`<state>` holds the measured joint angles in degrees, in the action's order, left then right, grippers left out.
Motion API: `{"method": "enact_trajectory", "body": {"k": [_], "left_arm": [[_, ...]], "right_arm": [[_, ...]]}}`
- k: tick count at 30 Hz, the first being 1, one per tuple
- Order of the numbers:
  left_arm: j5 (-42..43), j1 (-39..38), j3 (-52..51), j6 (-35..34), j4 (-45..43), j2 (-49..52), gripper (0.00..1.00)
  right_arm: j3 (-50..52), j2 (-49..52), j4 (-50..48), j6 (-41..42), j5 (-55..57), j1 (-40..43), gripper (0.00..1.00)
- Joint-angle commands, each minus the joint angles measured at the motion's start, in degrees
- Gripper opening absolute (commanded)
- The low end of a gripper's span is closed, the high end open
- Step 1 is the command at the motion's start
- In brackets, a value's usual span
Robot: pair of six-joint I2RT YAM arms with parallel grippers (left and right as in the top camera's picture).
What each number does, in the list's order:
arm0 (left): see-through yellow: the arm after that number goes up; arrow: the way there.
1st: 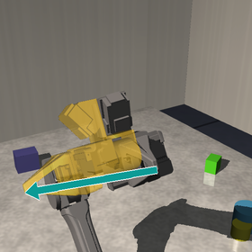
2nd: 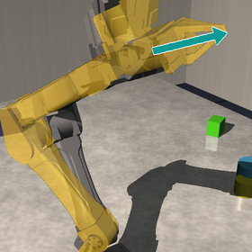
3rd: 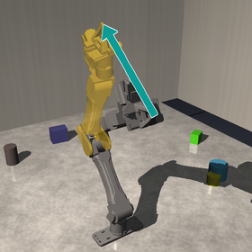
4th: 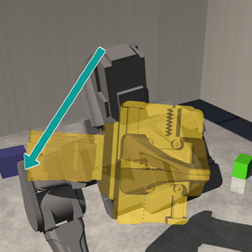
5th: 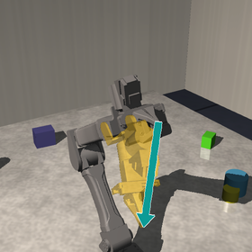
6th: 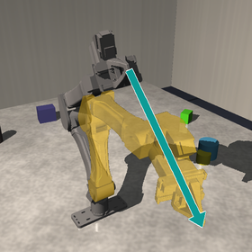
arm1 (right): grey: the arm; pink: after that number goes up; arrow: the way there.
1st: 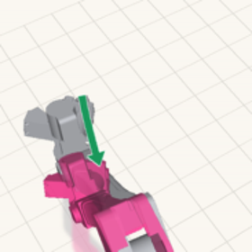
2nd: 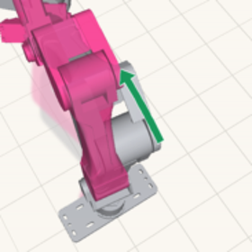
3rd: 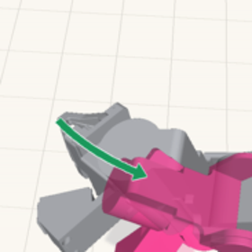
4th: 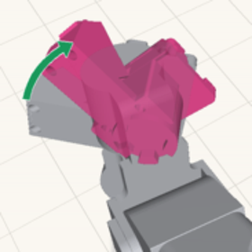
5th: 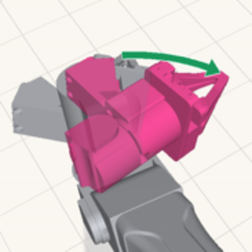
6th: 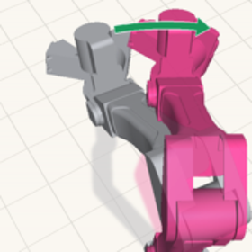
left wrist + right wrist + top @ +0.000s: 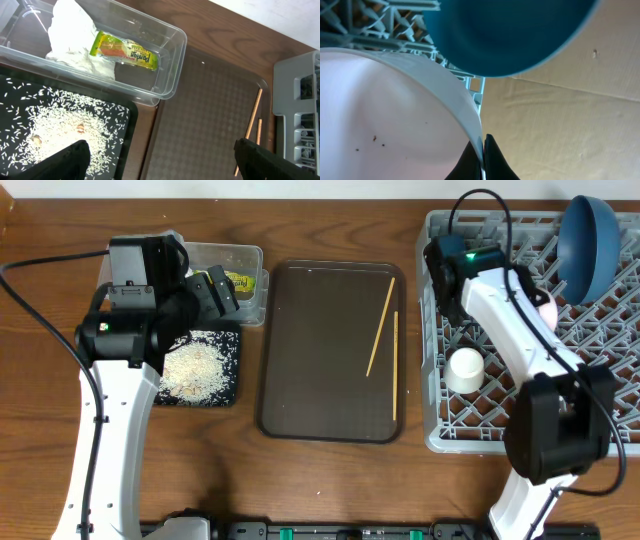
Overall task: Sort waste into correct bins and load items into the dishwasher rack
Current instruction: 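Release the white bowl and raise the right gripper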
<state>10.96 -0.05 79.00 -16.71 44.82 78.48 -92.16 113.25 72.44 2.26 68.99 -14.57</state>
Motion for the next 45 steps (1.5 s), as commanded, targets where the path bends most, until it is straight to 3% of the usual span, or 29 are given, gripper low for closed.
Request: {"method": "enact_trajectory", "body": {"k": [1, 14, 15, 17, 23, 28, 35, 41, 45], "left_arm": [[-0.3, 0.2, 0.1, 0.1, 0.1, 0.2, 0.94], [-0.3, 0.2, 0.1, 0.1, 0.1, 0.2, 0.94], [-0.3, 0.2, 0.1, 0.1, 0.1, 0.2, 0.94], [-0.3, 0.2, 0.1, 0.1, 0.1, 0.2, 0.94], [-0.3, 0.2, 0.1, 0.1, 0.1, 0.2, 0.94], [-0.3, 0.2, 0.1, 0.1, 0.1, 0.2, 0.94], [-0.3, 0.2, 0.1, 0.1, 0.1, 0.2, 0.94], [-0.3, 0.2, 0.1, 0.1, 0.1, 0.2, 0.94], [-0.3, 0.2, 0.1, 0.1, 0.1, 0.2, 0.94]], "right_arm": [[0.1, 4.2, 1.0, -0.6, 1.6, -1.1, 0.01], [0.1, 6.6, 4.9, 1.3, 1.7, -7.8, 0.03], [0.1, 6.6, 5.3, 1.3, 1.7, -8.4, 0.07], [0.1, 6.6, 6.1, 1.3, 1.7, -9.7, 0.29], [-1.0, 6.5, 6.0, 3.3, 0.4, -11.1, 0.63], [-5.9, 5.6, 6.1, 3.9, -5.6, -9.6, 0.74], [-15.3, 1.2, 6.0, 2.6, -11.4, -6.9, 0.79], [-21.0, -4.2, 3.3, 2.3, -25.3, -4.5, 0.86], [-21.4, -6.6, -2.7, 2.4, -54.4, -4.9, 0.89]]}}
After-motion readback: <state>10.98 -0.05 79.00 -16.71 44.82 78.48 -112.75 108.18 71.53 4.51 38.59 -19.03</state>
